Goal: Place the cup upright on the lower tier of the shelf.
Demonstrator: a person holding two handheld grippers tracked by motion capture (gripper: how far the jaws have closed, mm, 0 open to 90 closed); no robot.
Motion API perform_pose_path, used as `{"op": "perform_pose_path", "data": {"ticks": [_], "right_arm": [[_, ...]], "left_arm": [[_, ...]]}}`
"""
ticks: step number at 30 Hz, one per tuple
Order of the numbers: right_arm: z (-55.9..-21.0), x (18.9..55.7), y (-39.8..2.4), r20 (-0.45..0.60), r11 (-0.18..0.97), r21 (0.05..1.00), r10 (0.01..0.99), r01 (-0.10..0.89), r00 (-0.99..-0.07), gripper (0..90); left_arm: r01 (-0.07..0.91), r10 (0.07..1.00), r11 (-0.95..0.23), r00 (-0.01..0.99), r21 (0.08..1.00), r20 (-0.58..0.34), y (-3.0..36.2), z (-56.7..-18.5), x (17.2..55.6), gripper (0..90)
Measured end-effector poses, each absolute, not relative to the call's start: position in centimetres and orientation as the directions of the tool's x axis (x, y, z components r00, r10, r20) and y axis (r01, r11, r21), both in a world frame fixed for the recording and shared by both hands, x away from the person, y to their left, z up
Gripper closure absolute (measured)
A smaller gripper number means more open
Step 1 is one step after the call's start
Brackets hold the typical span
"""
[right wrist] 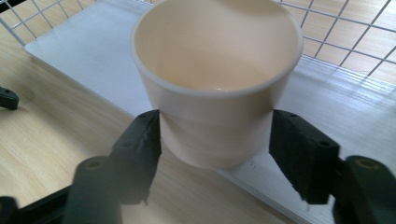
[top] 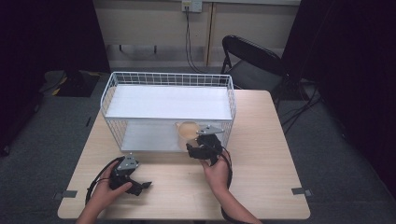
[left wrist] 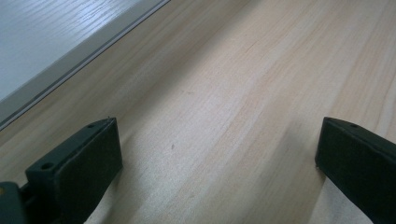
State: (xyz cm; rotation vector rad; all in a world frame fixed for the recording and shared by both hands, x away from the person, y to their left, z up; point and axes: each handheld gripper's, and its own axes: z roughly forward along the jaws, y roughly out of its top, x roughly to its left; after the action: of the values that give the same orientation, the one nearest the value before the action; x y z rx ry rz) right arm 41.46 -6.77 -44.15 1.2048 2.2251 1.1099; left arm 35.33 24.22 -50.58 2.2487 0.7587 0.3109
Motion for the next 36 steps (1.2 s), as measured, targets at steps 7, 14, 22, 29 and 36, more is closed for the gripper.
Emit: {"op": "perform_pose_path", "data": {"ticks": [7,14,22,29,36], "right_arm": [[-44.10,41.34,-6.81,0.030,0.318,0.797,0.829,0.514,-0.559,50.7],[-43.95,41.35,-6.65,0.024,0.312,0.803,0.835,0.508,-0.549,64.9],[-43.94,41.61,-6.50,0.025,0.304,0.803,0.842,0.513,-0.539,68.6],[-43.84,41.59,-7.01,0.066,0.273,0.807,0.840,0.524,-0.539,48.4],[-43.61,41.45,-7.15,0.088,0.275,0.810,0.816,0.518,-0.571,25.0]], "left_arm": [[0.428,0.604,-0.559,0.797,0.710,-0.004,24.22,-50.58,35.33,0.0],[0.428,0.605,-0.559,0.797,0.710,-0.004,24.22,-50.58,35.33,0.0],[0.428,0.605,-0.559,0.797,0.710,-0.004,24.22,-50.58,35.33,0.0],[0.428,0.604,-0.559,0.797,0.710,-0.004,24.22,-50.58,35.33,0.0],[0.428,0.605,-0.559,0.797,0.710,-0.004,24.22,-50.58,35.33,0.0]]}}
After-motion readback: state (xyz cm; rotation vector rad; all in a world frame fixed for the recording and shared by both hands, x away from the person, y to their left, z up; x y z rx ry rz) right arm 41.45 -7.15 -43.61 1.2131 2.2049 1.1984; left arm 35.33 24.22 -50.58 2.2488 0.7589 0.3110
